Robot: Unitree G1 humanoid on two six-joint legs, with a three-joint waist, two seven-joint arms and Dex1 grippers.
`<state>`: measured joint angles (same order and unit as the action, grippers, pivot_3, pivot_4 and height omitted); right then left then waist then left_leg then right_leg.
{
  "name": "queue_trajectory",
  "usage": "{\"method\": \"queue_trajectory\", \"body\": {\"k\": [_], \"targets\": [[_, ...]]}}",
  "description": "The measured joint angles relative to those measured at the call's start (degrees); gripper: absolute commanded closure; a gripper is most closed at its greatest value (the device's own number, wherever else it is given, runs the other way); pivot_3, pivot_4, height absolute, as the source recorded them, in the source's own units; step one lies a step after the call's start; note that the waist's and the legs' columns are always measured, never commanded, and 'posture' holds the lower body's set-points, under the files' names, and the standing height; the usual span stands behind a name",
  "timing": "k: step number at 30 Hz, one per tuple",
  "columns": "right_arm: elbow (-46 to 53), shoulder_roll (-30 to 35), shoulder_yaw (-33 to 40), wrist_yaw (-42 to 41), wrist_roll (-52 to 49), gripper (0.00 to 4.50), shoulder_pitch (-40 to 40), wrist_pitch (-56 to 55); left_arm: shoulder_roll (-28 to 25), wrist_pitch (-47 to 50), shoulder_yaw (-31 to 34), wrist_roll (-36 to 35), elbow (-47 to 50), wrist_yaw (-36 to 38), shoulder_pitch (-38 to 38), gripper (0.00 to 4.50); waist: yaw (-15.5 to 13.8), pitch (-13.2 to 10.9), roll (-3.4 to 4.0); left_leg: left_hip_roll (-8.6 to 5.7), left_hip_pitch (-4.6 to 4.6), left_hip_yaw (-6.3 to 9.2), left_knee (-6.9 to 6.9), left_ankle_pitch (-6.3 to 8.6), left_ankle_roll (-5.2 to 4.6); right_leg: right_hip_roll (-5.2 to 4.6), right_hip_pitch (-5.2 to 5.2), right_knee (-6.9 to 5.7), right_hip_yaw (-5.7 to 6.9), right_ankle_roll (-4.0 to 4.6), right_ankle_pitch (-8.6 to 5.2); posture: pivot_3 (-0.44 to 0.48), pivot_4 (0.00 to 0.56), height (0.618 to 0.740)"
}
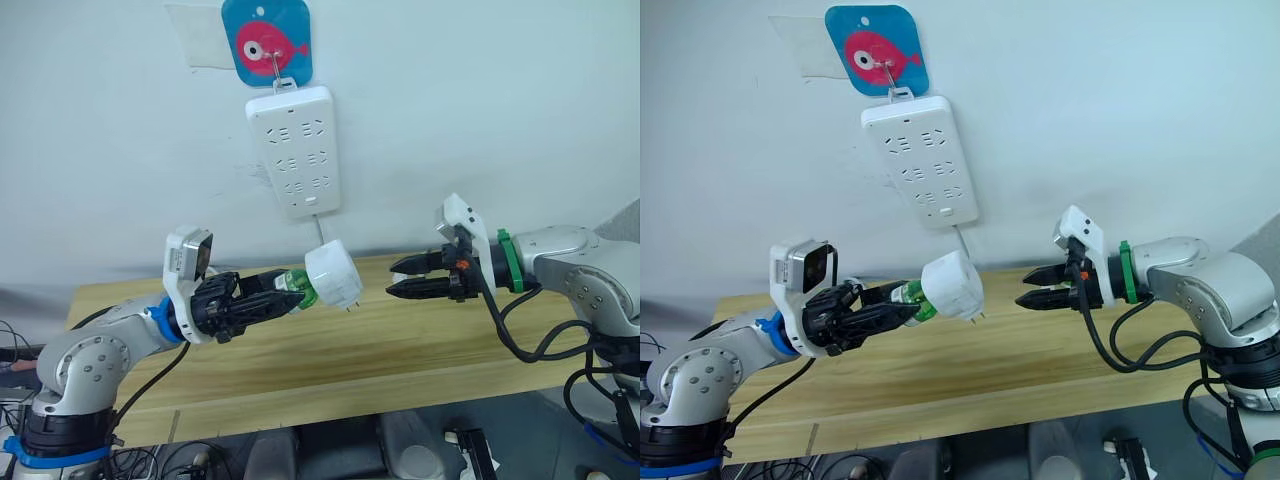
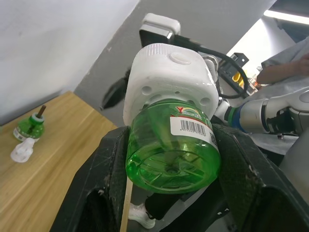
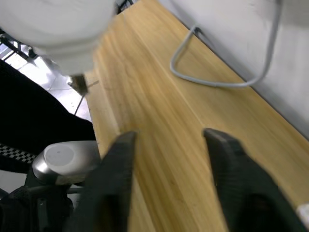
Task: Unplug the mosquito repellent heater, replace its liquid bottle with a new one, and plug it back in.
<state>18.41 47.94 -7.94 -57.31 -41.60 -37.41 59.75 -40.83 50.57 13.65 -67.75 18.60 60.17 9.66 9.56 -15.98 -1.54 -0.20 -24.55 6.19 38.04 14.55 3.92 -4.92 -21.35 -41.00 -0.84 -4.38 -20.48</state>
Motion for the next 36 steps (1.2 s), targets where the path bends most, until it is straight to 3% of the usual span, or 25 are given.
{"method": "queue_trajectory", "body": {"k": [3, 15, 36], "targets": [[-1.1, 0.5, 1.0, -1.5, -0.5, 0.01, -1.2, 0.0, -0.8, 0.0, 0.3, 0.3, -0.3, 1.1, -0.4, 2.22, 0.0, 0.0, 0.0, 0.0, 0.0, 0.0, 0.0, 0.0, 0.0, 0.0, 0.0, 0.0, 0.0, 0.0, 0.0, -0.242, 0.238, 0.74], [-0.6, 0.2, 3.6, -7.6, -9.3, 0.01, -9.0, 4.7, -2.6, -2.9, -0.9, 6.3, -1.3, 7.3, 1.2, 2.22, 0.0, 0.0, 0.0, 0.0, 0.0, 0.0, -0.02, -0.01, 0.01, 0.0, 0.0, 0.03, 0.03, 0.0, 0.0, -0.235, 0.224, 0.74], [-0.1, -7.7, -1.3, -7.5, -9.9, 0.01, -14.0, 5.7, -1.5, -3.8, -3.6, 8.4, -1.3, 9.3, 5.9, 2.22, 0.1, 0.0, 0.0, 0.01, 0.0, 0.01, -0.02, -0.12, 0.2, 0.0, -0.01, 0.01, 0.03, 0.0, 0.0, -0.226, 0.232, 0.74]]}}
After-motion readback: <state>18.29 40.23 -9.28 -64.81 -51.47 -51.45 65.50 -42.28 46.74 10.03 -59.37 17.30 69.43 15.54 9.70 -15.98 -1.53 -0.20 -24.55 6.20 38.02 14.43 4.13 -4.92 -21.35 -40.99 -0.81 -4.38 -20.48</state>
